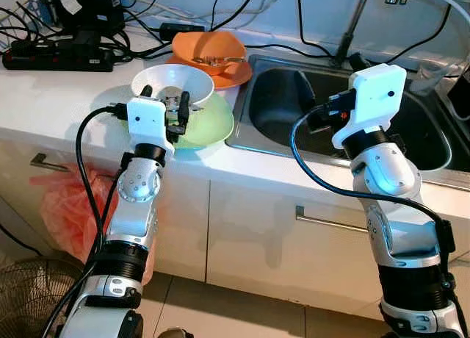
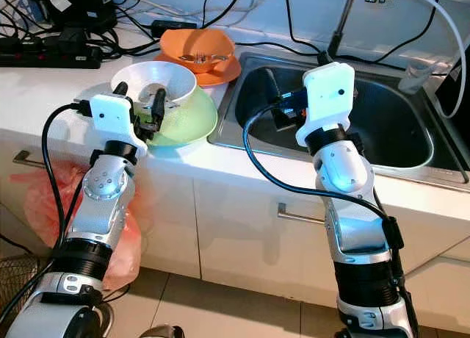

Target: Kitchen organization

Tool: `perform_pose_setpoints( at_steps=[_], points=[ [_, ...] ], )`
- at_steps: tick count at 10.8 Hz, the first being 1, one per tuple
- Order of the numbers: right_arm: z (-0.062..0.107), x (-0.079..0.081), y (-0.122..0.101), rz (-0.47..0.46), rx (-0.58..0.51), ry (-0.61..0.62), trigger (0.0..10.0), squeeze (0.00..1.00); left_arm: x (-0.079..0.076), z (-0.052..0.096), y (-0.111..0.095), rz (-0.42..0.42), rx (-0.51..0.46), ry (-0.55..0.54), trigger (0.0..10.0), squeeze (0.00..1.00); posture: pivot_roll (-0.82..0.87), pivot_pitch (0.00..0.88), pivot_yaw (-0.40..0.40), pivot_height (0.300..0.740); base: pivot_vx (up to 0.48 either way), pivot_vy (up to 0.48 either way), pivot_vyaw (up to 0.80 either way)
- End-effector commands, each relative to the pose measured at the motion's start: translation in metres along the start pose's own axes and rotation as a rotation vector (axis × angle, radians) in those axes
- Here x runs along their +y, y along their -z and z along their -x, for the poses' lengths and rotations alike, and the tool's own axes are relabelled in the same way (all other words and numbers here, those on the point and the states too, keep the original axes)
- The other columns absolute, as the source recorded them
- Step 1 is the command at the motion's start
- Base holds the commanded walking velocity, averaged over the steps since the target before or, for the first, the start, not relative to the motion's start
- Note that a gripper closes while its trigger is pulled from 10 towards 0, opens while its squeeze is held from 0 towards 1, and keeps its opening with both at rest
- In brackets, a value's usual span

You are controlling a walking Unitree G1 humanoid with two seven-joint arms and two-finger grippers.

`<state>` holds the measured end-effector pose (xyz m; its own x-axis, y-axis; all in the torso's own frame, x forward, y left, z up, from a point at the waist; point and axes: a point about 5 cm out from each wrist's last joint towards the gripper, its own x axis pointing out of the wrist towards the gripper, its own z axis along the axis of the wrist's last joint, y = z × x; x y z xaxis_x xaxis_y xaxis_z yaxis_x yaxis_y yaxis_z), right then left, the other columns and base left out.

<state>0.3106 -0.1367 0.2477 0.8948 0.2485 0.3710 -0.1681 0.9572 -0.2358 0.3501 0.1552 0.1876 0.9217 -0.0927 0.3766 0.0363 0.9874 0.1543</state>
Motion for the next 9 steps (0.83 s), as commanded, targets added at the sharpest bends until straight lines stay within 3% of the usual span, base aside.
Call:
perform_pose_setpoints(
  at_steps=[1, 9],
  points=[
    [0.002, -0.0053, -0.0008, 0.008, 0.004, 0.014, 10.0, 0.0, -0.002, -0.0028, -0.0022, 0.005, -0.015, 0.002, 0.0, 0.0, 0.0, 0.041, -0.06, 0.74, 0.0, 0.0, 0.0],
    [0.003, -0.0049, -0.0005, 0.007, 0.009, 0.016, 10.0, 0.0, -0.0042, -0.0023, -0.0013, 0.015, -0.019, 0.013, 0.0, 0.0, -0.01, 0.045, -0.057, 0.74, 0.0, 0.0, 0.0]
  ],
)
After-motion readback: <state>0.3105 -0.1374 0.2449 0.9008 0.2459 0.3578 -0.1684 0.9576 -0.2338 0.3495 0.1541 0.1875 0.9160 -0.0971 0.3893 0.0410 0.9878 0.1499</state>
